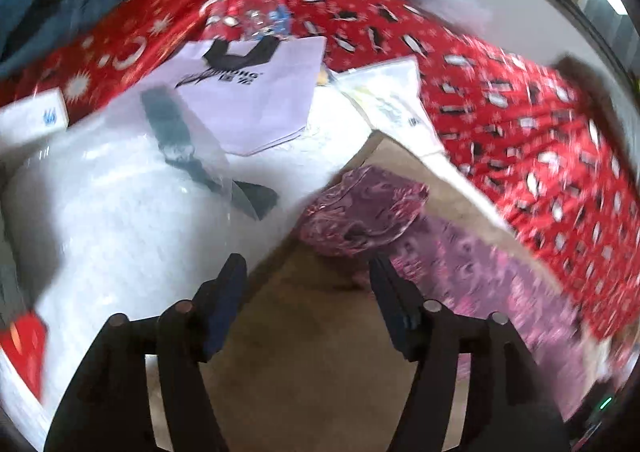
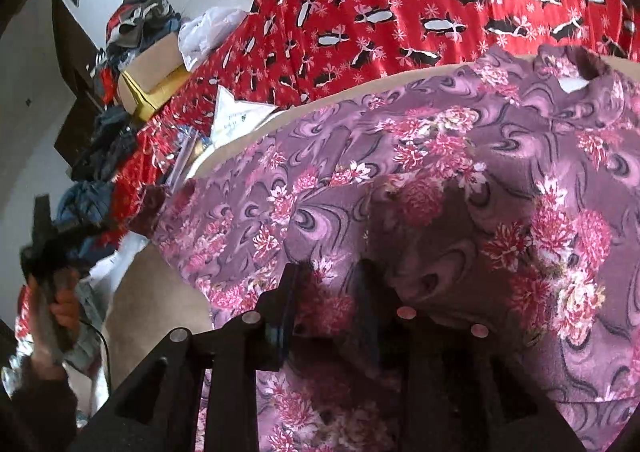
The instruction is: Fold small clothes
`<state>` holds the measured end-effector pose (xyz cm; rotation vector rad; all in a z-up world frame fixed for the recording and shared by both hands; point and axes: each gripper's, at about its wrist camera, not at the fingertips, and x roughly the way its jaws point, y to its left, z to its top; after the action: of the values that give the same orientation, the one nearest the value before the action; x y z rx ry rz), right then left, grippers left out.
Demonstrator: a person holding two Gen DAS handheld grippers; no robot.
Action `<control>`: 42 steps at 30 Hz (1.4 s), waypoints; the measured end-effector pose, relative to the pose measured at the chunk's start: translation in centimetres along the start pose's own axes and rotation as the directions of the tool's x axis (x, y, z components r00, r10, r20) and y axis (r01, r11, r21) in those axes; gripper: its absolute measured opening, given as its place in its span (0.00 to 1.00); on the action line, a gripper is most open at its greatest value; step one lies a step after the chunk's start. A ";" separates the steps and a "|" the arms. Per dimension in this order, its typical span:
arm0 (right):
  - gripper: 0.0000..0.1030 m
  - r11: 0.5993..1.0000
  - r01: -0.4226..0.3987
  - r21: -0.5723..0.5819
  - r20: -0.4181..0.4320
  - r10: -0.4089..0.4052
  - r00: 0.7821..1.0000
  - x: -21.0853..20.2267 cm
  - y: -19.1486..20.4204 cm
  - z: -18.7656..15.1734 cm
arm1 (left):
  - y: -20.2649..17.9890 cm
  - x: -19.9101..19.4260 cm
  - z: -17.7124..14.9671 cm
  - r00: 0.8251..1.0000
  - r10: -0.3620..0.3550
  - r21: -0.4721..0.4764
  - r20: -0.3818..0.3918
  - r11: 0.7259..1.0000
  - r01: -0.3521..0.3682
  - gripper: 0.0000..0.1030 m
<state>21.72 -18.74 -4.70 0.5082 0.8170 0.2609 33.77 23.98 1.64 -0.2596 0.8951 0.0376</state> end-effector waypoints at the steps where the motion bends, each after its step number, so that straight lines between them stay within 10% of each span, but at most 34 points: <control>1: 0.30 1.000 0.002 -0.001 -0.001 -0.002 1.000 0.0 -0.1 0.0 | -0.4 0.5 -0.2 0.999 0.031 0.050 0.007 0.998 -0.032 0.64; 5: 0.30 1.000 -0.001 0.003 -0.003 0.001 1.000 0.3 -0.5 0.6 | -2.7 3.2 0.9 0.979 0.193 0.179 0.071 0.963 -0.203 0.64; 8: 0.30 1.000 -0.001 0.003 -0.003 0.001 1.000 0.3 -0.5 0.5 | -2.2 4.9 3.1 0.990 0.138 0.118 0.038 0.983 -0.142 0.59; 10: 0.30 1.000 -0.002 0.004 -0.004 0.002 1.000 0.3 -0.5 0.5 | -1.7 5.9 3.9 0.996 0.087 0.081 -0.002 0.993 -0.087 0.04; 17: 0.30 0.997 -0.028 0.078 -0.062 0.033 0.998 -0.1 -1.0 1.5 | 0.0 4.1 4.0 0.993 -0.100 -0.122 -0.058 0.988 0.092 0.04; 26: 0.39 0.953 0.071 0.294 -0.171 -0.021 0.985 -6.0 -6.6 3.6 | -6.7 -1.0 3.2 0.972 -0.229 -0.085 -0.051 0.971 0.224 0.04; 35: 0.51 0.928 0.288 0.237 -0.037 -0.288 0.957 -15.9 -14.6 1.0 | -18.0 -6.5 -0.3 0.939 -0.337 0.055 -0.067 0.939 0.340 0.04; 42: 0.50 0.957 0.281 0.072 0.122 -0.288 0.950 -16.6 -15.0 -3.3 | -27.5 -8.4 -5.0 0.895 -0.413 0.147 -0.170 0.887 0.438 0.04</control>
<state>8.72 -37.24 -4.04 0.4463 0.7592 -0.0611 28.51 -3.17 10.86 -0.2864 0.9522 -0.4761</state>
